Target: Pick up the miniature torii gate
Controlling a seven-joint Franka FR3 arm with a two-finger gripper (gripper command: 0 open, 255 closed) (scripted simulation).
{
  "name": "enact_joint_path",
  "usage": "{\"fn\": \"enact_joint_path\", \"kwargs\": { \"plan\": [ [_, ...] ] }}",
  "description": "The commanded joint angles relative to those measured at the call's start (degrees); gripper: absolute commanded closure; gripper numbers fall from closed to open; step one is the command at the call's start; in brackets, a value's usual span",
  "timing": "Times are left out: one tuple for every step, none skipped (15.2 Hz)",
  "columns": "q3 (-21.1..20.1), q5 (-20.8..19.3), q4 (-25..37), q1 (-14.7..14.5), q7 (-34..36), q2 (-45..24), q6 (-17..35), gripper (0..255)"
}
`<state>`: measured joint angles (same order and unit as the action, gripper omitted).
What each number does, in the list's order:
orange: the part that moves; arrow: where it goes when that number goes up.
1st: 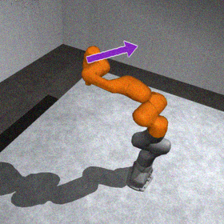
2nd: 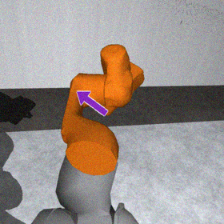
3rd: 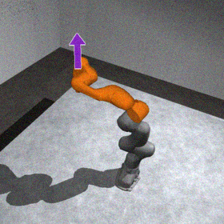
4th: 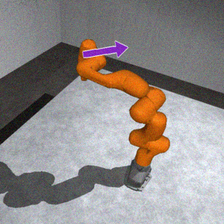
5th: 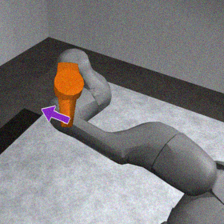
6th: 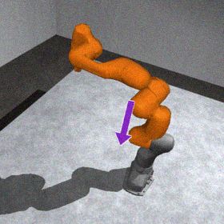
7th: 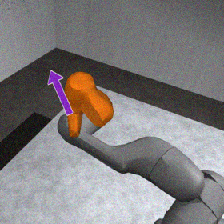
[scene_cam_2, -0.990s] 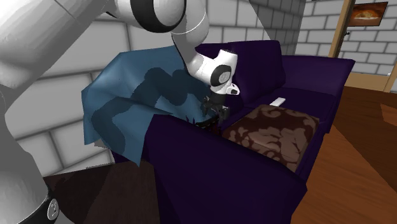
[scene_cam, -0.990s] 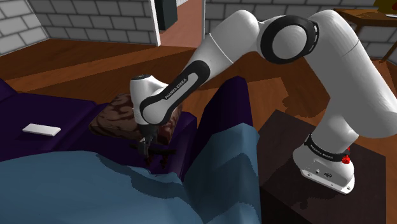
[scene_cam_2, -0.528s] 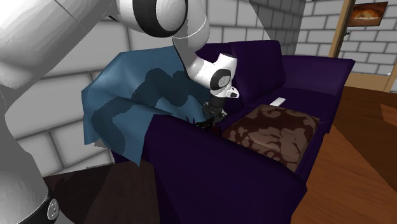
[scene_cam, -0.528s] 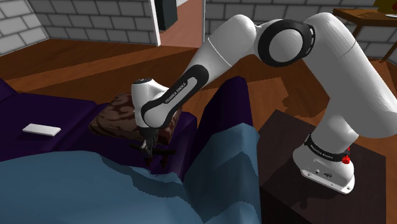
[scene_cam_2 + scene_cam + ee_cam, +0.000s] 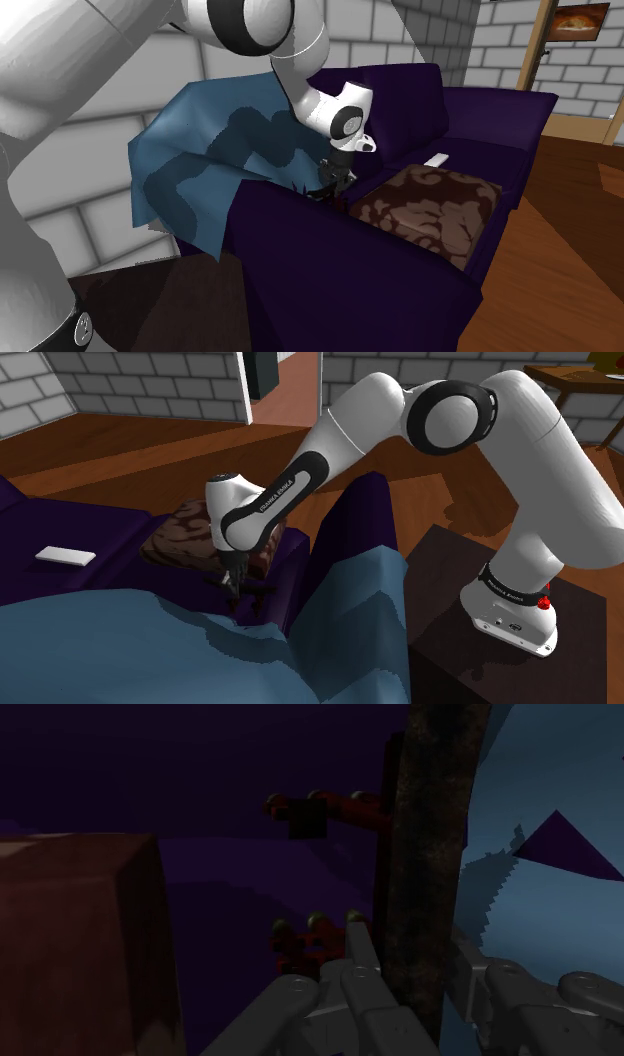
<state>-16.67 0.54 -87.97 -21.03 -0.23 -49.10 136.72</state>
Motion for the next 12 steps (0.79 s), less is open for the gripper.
{"fn": "enact_joint_path", "kwargs": {
  "plan": [
    [-0.16, 0.13, -0.30, 0.14, 0.11, 1.06, -0.75, 255],
    [-0.24, 0.20, -0.44, 0.22, 0.17, 1.62, -1.16, 255],
    [-0.33, 0.26, -0.57, 0.29, 0.22, 2.18, -1.58, 255],
    [-0.41, 0.33, -0.68, 0.37, 0.28, 2.73, -2.00, 255],
    [-0.49, 0.40, -0.78, 0.44, 0.34, 3.27, -2.44, 255],
    [-0.57, 0.47, -0.87, 0.51, 0.39, 3.81, -2.88, 255],
    [-0.65, 0.54, -0.94, 0.58, 0.45, 4.34, -3.32, 255],
    [-0.73, 0.61, -1.02, 0.65, 0.51, 4.87, -3.77, 255],
    [-0.81, 0.68, -1.07, 0.72, 0.56, 5.39, -4.22, 255],
    [-0.89, 0.75, -1.07, 0.78, 0.62, 5.88, -4.70, 255],
    [-0.96, 0.82, -1.09, 0.85, 0.67, 6.38, -5.17, 255],
    [-1.04, 0.89, -1.09, 0.91, 0.73, 6.87, -5.65, 255]
  ]
}}
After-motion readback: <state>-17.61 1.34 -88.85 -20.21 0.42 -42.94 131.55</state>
